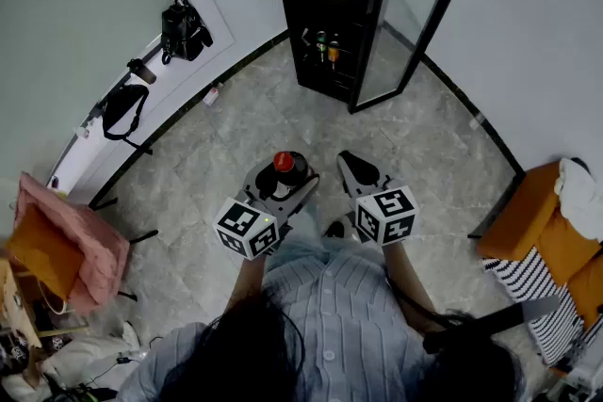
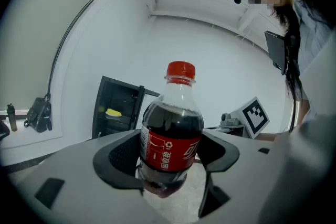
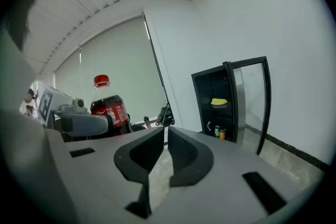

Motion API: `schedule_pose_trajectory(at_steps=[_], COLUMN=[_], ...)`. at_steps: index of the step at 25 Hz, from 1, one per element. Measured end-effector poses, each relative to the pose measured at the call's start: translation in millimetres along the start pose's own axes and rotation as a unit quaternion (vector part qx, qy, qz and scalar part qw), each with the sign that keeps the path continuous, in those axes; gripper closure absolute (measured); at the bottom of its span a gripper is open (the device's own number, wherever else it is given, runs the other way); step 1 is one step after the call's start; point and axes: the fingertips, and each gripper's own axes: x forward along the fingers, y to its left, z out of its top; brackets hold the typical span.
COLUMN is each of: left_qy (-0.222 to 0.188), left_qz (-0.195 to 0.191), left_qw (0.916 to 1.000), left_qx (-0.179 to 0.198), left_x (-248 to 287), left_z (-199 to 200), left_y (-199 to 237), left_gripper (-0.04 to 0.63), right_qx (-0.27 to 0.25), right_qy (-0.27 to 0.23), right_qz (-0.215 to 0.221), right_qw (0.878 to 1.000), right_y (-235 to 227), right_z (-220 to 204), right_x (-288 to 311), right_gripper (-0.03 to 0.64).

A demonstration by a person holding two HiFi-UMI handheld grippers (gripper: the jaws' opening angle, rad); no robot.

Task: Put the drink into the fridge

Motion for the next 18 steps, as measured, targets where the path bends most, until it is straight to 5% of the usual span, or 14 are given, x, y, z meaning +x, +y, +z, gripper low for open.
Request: schedule_pose_trajectory(at_steps=[18], left_qy=[0.001], left_qz=[0.005], left_qw=[0.9998], left_qx=[-0.017], left_x=[15], left_z=[4], left_y=[25], left_gripper=[0.272], right_qx=[0.018], right_qy=[-0.001], right_qz=[0.006], right_qw=[1.000], right_y=[-12], right_z=[3], right_x=[25], right_gripper=[0.581])
